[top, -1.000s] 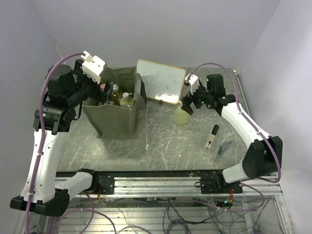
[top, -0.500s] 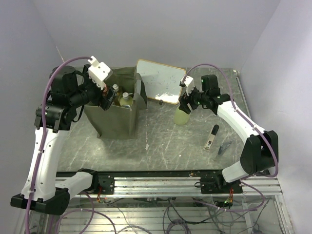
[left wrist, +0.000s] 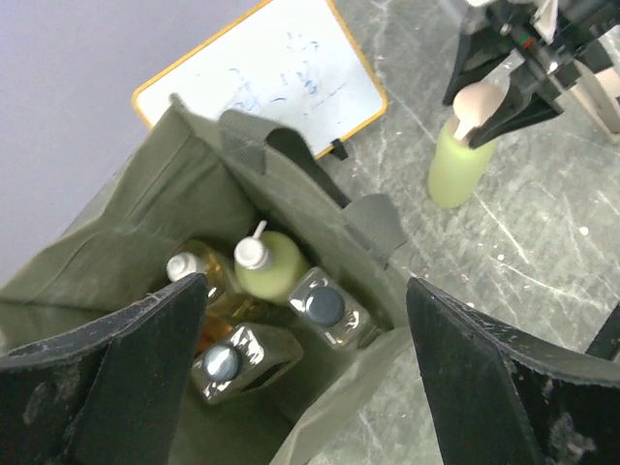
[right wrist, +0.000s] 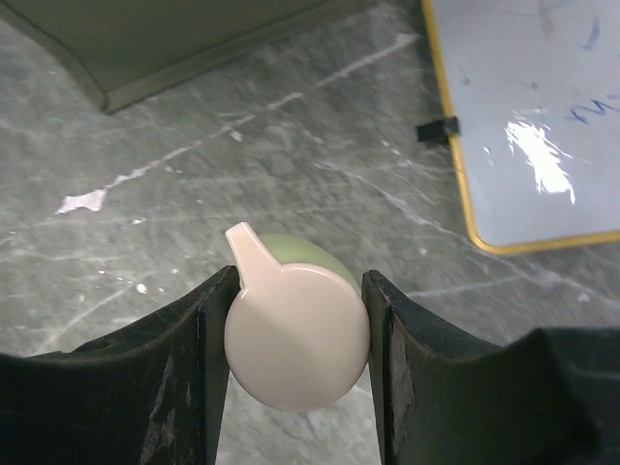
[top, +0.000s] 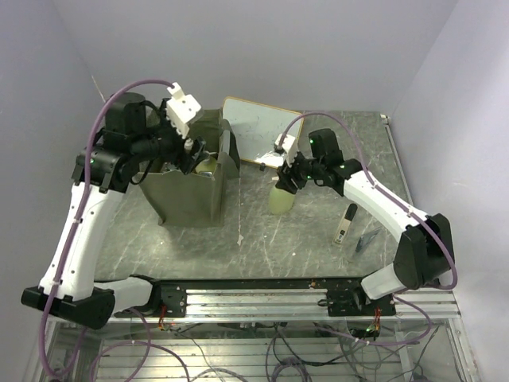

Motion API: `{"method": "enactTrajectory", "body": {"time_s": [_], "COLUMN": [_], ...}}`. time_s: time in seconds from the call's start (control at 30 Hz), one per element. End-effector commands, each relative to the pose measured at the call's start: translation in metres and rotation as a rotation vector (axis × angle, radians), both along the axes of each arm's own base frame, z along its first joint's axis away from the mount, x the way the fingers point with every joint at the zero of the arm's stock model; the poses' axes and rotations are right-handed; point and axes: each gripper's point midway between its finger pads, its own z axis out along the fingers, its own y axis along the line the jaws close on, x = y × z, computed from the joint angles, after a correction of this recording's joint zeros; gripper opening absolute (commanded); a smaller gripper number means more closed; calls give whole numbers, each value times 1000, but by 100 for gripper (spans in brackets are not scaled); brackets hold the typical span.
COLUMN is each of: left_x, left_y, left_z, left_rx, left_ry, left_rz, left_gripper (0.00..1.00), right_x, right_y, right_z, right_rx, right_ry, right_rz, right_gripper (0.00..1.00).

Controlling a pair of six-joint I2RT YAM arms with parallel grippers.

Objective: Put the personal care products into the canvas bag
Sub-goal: Move the care product at the center of the board.

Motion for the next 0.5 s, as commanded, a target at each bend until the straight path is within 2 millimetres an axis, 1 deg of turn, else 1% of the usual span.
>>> {"method": "enactTrajectory", "body": {"time_s": [0.0, 0.07, 0.1, 0.17, 0.2, 0.23, 0.27, 0.3, 0.33, 0.37, 0.47], "left_x": [-2, -3, -3, -2, -3, -3, -3, -4, -4, -5, -5], "left_y": [-24, -35, -40, -50, -54, -58, -62, -67, -71, -75, -90], "left_z": [4, 2, 3, 2, 2, 3, 4, 6, 6, 6, 6], "left_rx": [3, -1, -8, -8, -6, -4, -3, -3, -1, 0, 7], "left_ry": [8, 25, 31, 40, 38, 31, 23, 12, 5, -2, -17], "left_rz": [-48, -94, -108, -138, -152, -166, -180, -193, -205, -216, -250], "left_gripper": [93, 94, 93, 93, 93, 93, 93, 93, 94, 94, 94], "right_x": [-23, -30, -31, -31, -31, -32, -32, -33, -33, -34, -38], "right_y": [30, 36, 37, 36, 35, 35, 34, 34, 33, 33, 27], "right_z": [24, 19, 17, 15, 14, 14, 15, 17, 20, 23, 39], "right_rx": [93, 94, 94, 94, 93, 92, 93, 95, 98, 102, 111], "right_ry": [-42, -46, -46, -51, -53, -54, -53, -53, -58, -65, -107], "right_rz": [85, 99, 97, 89, 86, 83, 82, 80, 77, 76, 72], "right_gripper": [21, 24, 29, 44, 51, 62, 79, 89, 95, 97, 99]}}
